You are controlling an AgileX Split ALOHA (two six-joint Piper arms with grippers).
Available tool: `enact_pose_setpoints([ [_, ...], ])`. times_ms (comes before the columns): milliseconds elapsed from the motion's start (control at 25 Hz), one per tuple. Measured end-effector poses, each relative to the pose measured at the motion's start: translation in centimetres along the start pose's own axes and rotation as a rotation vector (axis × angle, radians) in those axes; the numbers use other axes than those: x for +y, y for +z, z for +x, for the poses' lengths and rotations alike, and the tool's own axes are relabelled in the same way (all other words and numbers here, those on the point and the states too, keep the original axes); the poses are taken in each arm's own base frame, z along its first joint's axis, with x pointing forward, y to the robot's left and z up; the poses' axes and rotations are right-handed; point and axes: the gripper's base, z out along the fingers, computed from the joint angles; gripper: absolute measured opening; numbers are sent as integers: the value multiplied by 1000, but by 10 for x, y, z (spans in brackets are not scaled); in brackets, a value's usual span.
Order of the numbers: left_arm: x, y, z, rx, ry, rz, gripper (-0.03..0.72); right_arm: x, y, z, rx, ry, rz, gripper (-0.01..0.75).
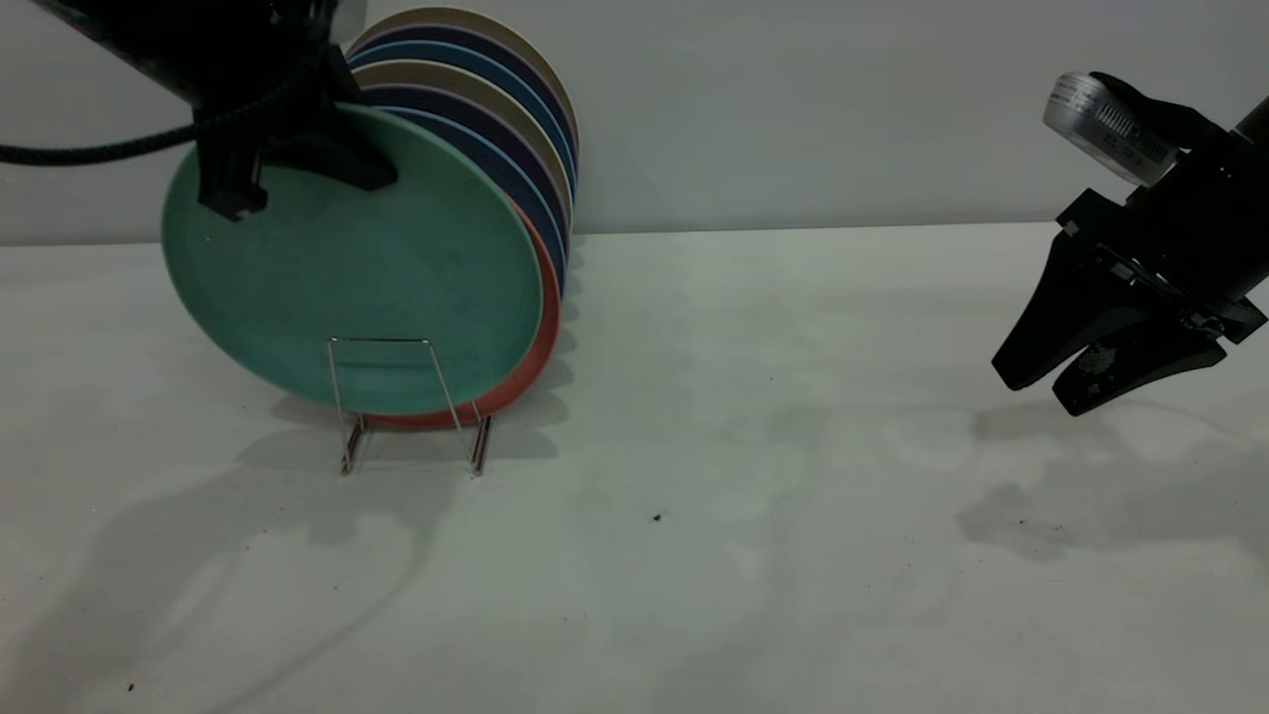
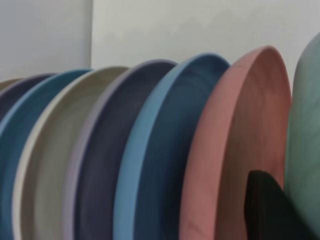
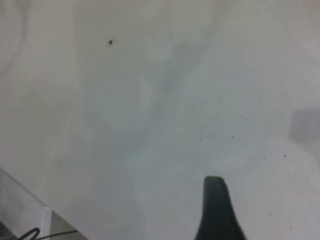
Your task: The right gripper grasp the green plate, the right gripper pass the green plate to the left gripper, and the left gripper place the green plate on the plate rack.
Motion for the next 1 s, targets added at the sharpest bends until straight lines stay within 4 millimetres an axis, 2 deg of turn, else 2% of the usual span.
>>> enact_pose_setpoints([
  [200,-1,4,2,8,-4,3,188,0,0,0,0,0,0,531],
  [400,-1,4,2,7,-4,2,354,0,0,0,0,0,0,531],
  [520,-1,-1,-1,-8,-20,10,428,0,0,0,0,0,0,531],
  [760,3,-22,-13,-54,-70,24,476,0,0,0,4,-5,4,531],
  [880,11,-38,-16,-58,-170,-25,500,0,0,0,5,-6,5,531],
  [1000,23,-60,-9,-60,-449,-103,529,-1,0,1,11,-12,11,531],
])
